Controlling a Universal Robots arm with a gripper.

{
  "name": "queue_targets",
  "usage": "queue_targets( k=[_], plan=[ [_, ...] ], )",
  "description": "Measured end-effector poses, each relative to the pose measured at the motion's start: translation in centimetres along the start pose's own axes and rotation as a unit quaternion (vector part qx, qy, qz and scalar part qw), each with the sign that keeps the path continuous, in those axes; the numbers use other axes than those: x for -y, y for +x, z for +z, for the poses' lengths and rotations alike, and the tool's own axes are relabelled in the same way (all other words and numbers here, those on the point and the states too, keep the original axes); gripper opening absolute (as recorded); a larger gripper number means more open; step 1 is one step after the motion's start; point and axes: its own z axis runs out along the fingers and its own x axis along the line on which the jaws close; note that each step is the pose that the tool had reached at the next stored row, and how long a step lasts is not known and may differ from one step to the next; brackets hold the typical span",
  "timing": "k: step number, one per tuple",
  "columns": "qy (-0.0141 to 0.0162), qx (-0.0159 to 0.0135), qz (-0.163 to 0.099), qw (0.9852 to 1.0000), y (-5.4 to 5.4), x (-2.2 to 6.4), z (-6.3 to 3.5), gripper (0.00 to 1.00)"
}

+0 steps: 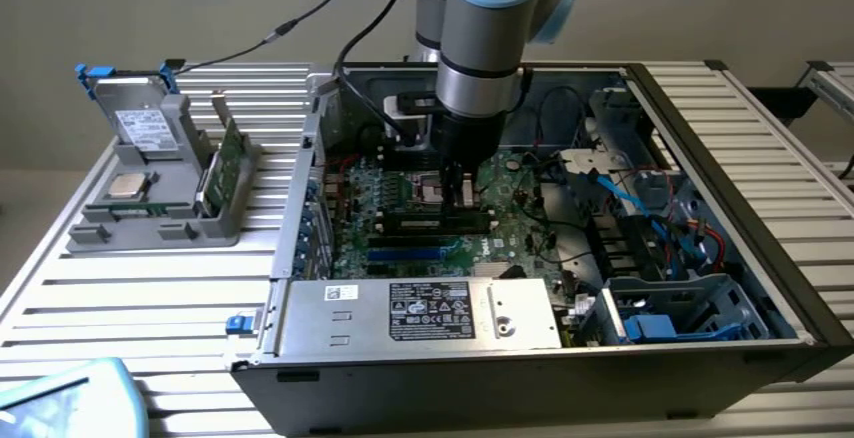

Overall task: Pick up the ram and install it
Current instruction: 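Insert the ram into the slot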

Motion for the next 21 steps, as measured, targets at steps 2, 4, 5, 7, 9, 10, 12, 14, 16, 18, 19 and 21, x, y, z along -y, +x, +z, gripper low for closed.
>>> queue_targets(
  k=[2, 4, 5, 7, 9, 10, 12, 14, 16, 18, 19, 21],
  plan=[
    [0.0, 0.0, 0.0, 1.0, 0.0, 0.0, 0.0, 0.14],
    [0.0, 0.0, 0.0, 1.0, 0.0, 0.0, 0.0, 0.14],
    [0.0, 0.0, 0.0, 1.0, 0.0, 0.0, 0.0, 0.14],
    [0.0, 0.0, 0.0, 1.0, 0.0, 0.0, 0.0, 0.15],
    [0.0, 0.0, 0.0, 1.0, 0.0, 0.0, 0.0, 0.22],
    [0.0, 0.0, 0.0, 1.0, 0.0, 0.0, 0.0, 0.22],
    [0.0, 0.0, 0.0, 1.0, 0.0, 0.0, 0.0, 0.28],
    [0.0, 0.0, 0.0, 1.0, 0.0, 0.0, 0.0, 0.28],
    [0.0, 0.0, 0.0, 1.0, 0.0, 0.0, 0.0, 0.28],
    [0.0, 0.0, 0.0, 1.0, 0.0, -0.03, -0.09, 0.28],
    [0.0, 0.0001, 0.0, 1.0, 0.01, -0.04, -0.18, 0.28],
    [0.0, 0.0001, 0.0, 1.0, 0.01, -0.1, -0.31, 0.28]
  ],
)
